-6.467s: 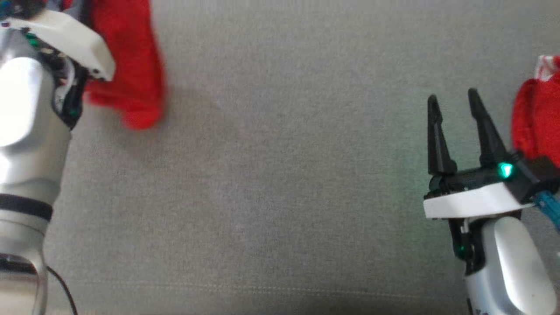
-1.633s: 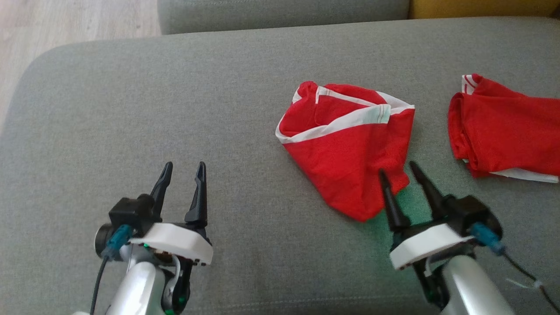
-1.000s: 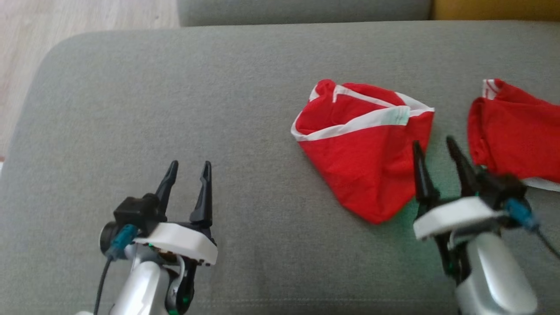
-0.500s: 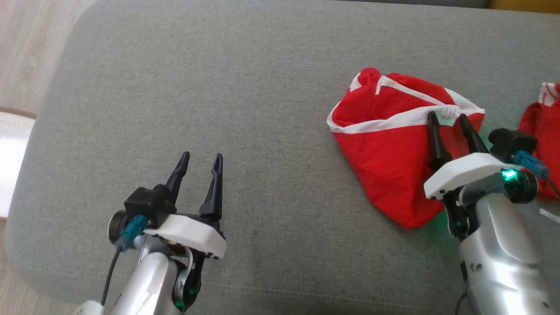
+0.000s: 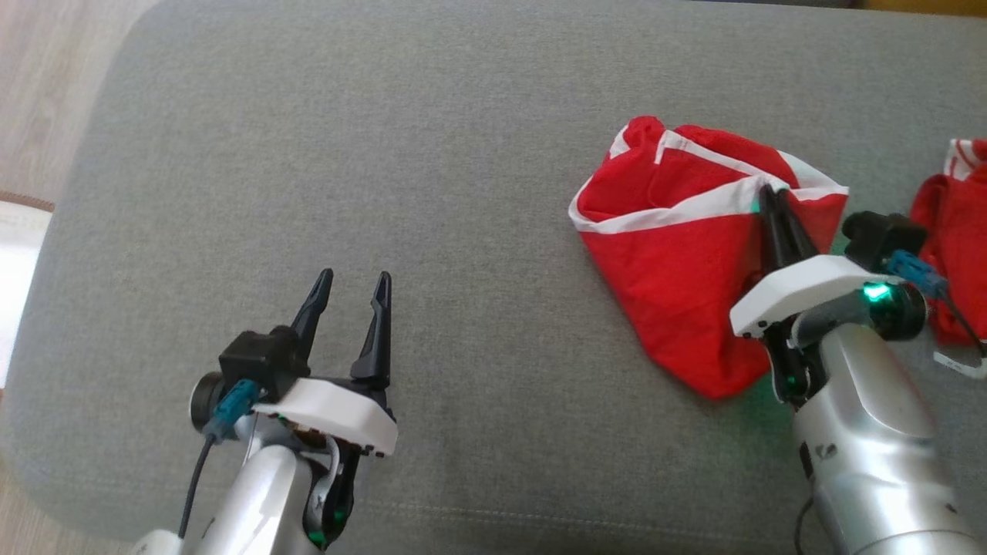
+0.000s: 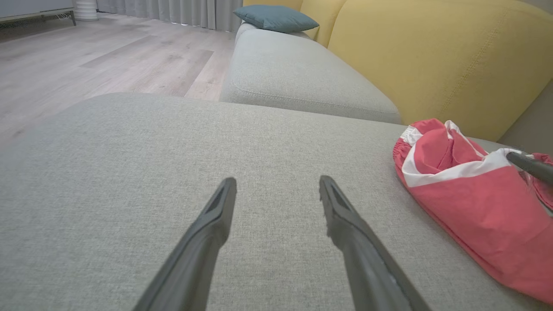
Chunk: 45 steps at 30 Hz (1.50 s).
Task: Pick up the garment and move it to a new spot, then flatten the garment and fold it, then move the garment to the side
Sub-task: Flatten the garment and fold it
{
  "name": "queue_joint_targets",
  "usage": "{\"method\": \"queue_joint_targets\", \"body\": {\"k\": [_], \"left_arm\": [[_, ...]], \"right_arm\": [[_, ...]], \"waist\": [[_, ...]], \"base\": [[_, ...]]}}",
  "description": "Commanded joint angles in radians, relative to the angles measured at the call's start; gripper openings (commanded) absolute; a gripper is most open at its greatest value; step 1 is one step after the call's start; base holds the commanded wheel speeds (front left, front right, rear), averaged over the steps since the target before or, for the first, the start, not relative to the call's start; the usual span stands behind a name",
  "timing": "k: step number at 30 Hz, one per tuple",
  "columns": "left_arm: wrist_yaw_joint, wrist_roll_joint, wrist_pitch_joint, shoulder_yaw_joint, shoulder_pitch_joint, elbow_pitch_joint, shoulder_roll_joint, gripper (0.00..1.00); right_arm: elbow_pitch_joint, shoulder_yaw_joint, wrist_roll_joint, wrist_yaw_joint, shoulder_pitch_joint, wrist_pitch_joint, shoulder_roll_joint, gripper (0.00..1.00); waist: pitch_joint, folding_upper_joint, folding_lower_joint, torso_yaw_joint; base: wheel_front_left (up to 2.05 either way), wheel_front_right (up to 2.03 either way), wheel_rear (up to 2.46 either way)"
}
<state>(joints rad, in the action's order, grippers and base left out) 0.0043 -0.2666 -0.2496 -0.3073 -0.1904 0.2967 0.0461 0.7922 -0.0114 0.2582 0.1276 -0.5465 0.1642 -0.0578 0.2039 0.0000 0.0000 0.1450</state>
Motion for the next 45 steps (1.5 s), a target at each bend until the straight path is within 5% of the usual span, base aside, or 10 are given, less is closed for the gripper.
{"method": "queue_joint_targets", "body": {"k": [1,11,24,33,39,45], "left_arm": [[0.003,0.005,-0.012,0.037,-0.040,-0.024,0.004,1.00],[-0.003,0.019,-0.012,0.080,-0.031,-0.024,0.004,1.00],[-0.035,0.058,-0.012,0.151,-0.066,-0.019,0.029,1.00],[-0.085,0.061,-0.012,0.146,-0.149,0.043,0.054,1.00],[-0.134,-0.180,0.187,0.007,-0.337,0.129,0.075,1.00],[-0.135,-0.470,0.447,-0.260,-0.555,0.104,0.252,1.00]], "right_arm": [[-0.027,-0.042,0.008,0.003,-0.040,0.023,-0.006,0.00],[-0.214,-0.067,0.081,0.003,0.078,0.066,-0.048,0.00],[-0.778,-0.047,0.171,0.003,0.540,-0.170,-0.067,0.00],[-0.834,-0.082,0.178,0.003,0.678,-0.272,-0.074,0.00],[-0.793,-0.144,0.152,0.003,0.652,-0.251,-0.073,0.00],[-0.754,-0.176,0.131,0.003,0.578,-0.224,-0.072,0.00]], "waist": [[-0.001,0.0000,0.0000,-0.009],[-0.052,0.0000,0.0000,-0.091],[-0.062,0.0000,0.0000,-0.295],[-0.049,0.0000,0.0000,-0.368],[-0.032,0.0000,0.0000,-0.396],[0.003,0.0000,0.0000,-0.416]], "base": [[0.00,0.00,0.00],[0.00,0.00,0.00],[0.00,0.00,0.00],[0.00,0.00,0.00],[0.00,0.00,0.00],[0.00,0.00,0.00]]}}
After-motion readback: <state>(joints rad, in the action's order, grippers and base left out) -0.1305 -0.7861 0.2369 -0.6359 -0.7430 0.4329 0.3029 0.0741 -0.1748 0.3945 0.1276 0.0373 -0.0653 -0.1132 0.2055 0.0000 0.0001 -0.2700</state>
